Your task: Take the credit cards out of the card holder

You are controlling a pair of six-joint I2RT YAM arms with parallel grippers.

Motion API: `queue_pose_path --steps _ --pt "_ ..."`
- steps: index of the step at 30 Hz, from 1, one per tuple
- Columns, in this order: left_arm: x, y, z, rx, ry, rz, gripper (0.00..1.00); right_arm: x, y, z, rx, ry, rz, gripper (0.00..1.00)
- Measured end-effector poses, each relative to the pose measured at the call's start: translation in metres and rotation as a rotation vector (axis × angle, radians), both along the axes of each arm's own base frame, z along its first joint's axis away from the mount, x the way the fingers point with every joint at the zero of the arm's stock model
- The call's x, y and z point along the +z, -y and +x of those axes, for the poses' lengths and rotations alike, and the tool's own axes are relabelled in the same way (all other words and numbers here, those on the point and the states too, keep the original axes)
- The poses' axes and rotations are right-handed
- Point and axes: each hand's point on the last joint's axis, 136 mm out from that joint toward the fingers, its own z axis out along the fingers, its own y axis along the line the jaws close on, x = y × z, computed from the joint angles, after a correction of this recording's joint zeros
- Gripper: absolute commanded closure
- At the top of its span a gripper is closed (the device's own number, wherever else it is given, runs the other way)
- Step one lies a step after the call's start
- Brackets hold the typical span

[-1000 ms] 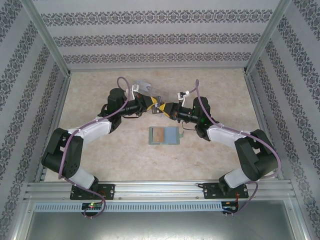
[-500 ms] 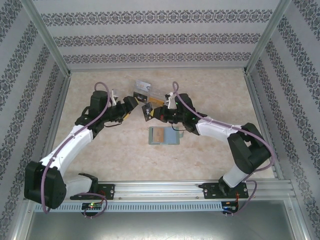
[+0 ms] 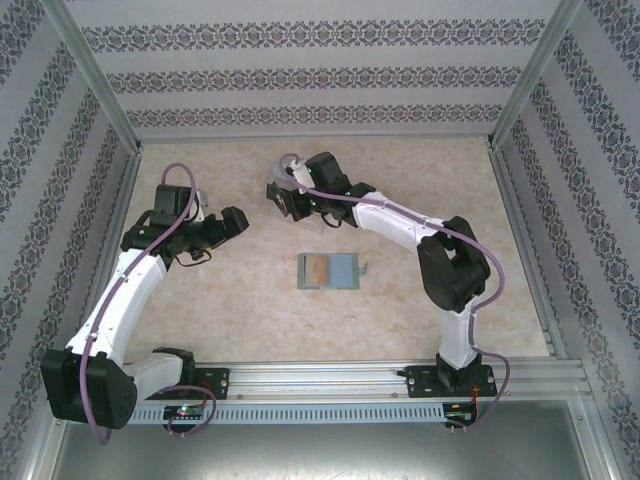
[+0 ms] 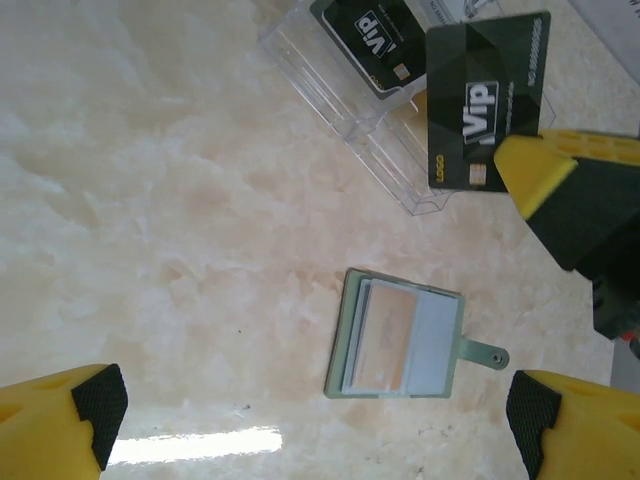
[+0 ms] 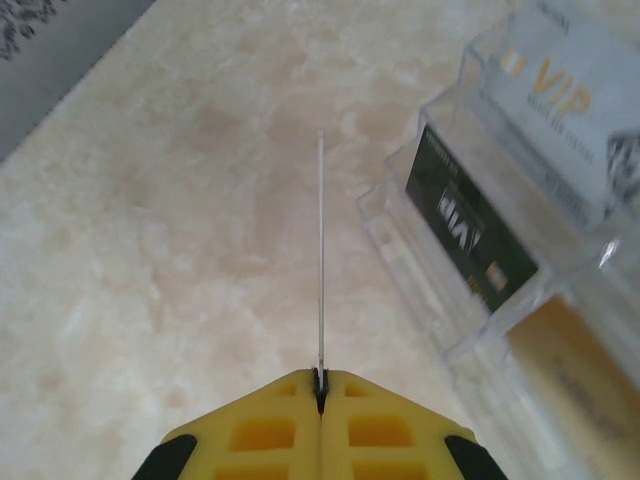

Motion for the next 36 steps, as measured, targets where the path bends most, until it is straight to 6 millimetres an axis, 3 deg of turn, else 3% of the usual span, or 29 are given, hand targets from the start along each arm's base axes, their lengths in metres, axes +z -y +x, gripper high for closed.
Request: queue_pose_path --steps 5,13,24,36 --pt "-0.011 -0.002 0.004 -0.003 -0.034 0.012 0.01 0.009 -0.009 0.021 0.098 0.151 -0.104 1.00" --pt "-0.030 -0.006 0.011 0.010 -0.108 0.017 0.01 0.010 -0.018 0.037 0.235 0.275 -0.197 1.00" --pt "-0.053 0.001 0.028 0.007 -0.201 -0.026 0.01 -0.025 -0.014 0.062 0.309 0.269 -0.255 1.00" --pt "-0.061 0.002 0.038 0.007 -0.219 -0.026 0.01 -0.034 -0.005 0.075 0.334 0.247 -0.249 1.00"
